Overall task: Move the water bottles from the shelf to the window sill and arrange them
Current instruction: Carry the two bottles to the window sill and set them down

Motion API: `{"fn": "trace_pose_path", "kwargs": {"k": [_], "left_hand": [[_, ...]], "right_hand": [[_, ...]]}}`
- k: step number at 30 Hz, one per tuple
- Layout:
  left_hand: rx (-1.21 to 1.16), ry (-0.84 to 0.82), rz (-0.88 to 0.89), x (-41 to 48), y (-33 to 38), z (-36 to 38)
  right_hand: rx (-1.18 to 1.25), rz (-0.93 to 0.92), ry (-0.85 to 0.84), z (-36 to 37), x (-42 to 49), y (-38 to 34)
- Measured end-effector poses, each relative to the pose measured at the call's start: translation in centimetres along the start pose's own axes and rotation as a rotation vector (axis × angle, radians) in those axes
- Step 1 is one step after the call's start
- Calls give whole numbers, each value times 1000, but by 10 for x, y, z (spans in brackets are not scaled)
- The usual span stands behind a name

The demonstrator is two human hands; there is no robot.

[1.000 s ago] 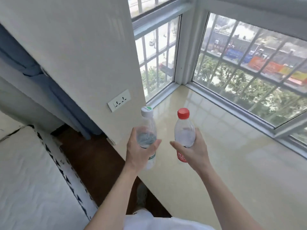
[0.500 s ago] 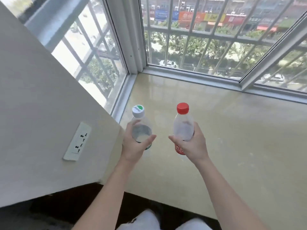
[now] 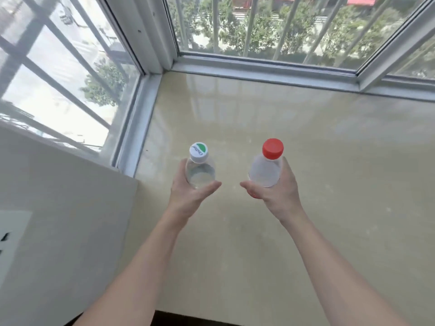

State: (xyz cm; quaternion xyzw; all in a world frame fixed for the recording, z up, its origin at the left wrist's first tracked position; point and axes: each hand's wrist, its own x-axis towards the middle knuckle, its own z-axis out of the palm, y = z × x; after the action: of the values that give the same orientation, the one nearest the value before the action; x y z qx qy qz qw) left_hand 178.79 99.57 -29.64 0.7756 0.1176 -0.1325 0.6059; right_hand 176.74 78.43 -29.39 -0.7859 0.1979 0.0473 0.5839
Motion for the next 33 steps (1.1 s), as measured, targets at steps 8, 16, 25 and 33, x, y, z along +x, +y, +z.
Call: {"fn": "trace_pose_path", "kwargs": {"k": [8,16,25,33], "left_hand": [[45,28,125,55,-37,15],[35,7,166,69,-56,11],[64,-42,86,75,-77,6],[132,-46,58,81,-85,4]], "right_hand": [[-81,-140,117,34,49,33],[-55,-150,130,44,60,61],[-32,-12,68,46,60,90],[-24,10,119,53,57,89]]}}
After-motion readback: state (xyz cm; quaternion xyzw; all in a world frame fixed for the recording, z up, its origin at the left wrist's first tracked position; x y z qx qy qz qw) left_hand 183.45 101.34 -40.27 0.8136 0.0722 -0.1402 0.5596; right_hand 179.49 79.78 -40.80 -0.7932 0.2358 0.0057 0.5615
